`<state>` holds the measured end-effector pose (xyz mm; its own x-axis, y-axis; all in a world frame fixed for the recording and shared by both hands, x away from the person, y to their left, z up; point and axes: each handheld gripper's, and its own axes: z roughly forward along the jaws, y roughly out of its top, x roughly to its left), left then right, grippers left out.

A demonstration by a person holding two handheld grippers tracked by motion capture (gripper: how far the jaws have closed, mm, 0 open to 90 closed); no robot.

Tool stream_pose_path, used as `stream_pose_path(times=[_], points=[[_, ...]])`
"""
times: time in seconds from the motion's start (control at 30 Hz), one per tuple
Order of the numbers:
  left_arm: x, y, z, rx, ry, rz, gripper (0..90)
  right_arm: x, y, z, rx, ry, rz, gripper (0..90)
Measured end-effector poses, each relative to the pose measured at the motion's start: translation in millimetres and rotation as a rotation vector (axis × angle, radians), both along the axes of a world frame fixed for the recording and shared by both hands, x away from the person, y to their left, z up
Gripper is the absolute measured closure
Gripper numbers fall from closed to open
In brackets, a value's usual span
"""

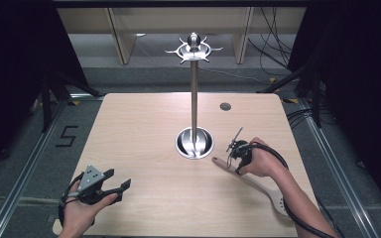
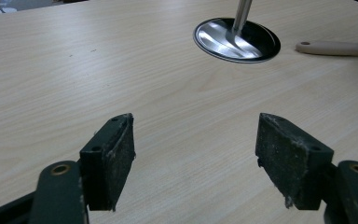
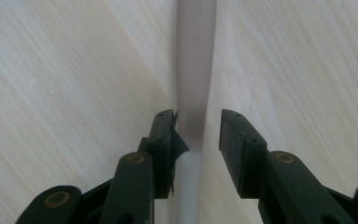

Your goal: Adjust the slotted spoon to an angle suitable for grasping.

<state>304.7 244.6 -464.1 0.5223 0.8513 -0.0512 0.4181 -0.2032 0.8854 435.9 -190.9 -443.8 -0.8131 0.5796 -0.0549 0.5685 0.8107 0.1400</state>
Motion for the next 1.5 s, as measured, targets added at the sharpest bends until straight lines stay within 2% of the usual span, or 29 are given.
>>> stream_pose_path(times=[0.1,0.13,0.17,0.23,0.47,0.53,0.57,0.63,0.77,0.8,1.23,1.27,1.3,1.33,1.5], points=[[-0.6,0.2,0.3,0.000,0.002,0.007,27.8,4.9,7.7,-2.5,0.014,-0.005,0.024,64.7],[1.1,2.0,0.9,0.022,-0.014,-0.016,27.8,4.9,7.7,-2.5,0.014,-0.005,0.024,64.7],[0.2,0.6,0.3,0.005,-0.003,-0.004,27.8,7.2,14.0,-4.3,0.019,-0.001,0.019,64.1],[0.5,0.1,0.2,0.000,-0.005,-0.005,27.8,10.6,17.1,-6.8,0.027,-0.015,0.036,64.0],[-0.1,0.8,0.6,0.010,0.003,0.003,27.8,18.2,23.3,-13.0,0.037,-0.025,0.047,64.0],[0.6,0.6,0.3,0.005,-0.003,-0.005,27.8,20.4,25.2,-15.6,0.030,-0.013,0.057,63.9],[0.7,0.5,0.2,0.005,-0.003,-0.006,27.8,20.0,26.5,-16.5,0.029,0.001,0.041,63.9],[-0.3,-0.2,0.3,0.003,0.005,0.006,27.8,21.9,27.3,-18.3,0.030,-0.011,0.057,64.0],[1.2,0.6,0.0,0.008,-0.003,-0.011,27.8,25.2,29.3,-18.5,0.022,-0.005,0.065,64.5],[1.1,0.5,0.1,0.009,-0.003,-0.011,27.8,26.3,30.9,-18.6,0.025,0.004,0.052,65.8],[2.6,1.1,0.1,0.020,-0.014,-0.029,27.8,31.2,35.2,-23.0,0.009,0.034,0.051,65.5],[2.6,1.1,-0.1,0.020,-0.013,-0.029,27.8,33.2,35.1,-24.1,0.009,0.025,0.075,65.4],[2.6,1.1,-0.1,0.020,-0.013,-0.029,27.8,33.2,35.1,-24.1,0.009,0.025,0.075,65.4],[2.7,1.2,-0.1,0.021,-0.014,-0.031,27.8,32.5,36.0,-24.2,0.003,0.035,0.049,65.2],[2.5,1.3,0.4,0.024,-0.013,-0.030,27.8,32.8,36.4,-25.1,-0.002,0.040,0.048,65.3]])
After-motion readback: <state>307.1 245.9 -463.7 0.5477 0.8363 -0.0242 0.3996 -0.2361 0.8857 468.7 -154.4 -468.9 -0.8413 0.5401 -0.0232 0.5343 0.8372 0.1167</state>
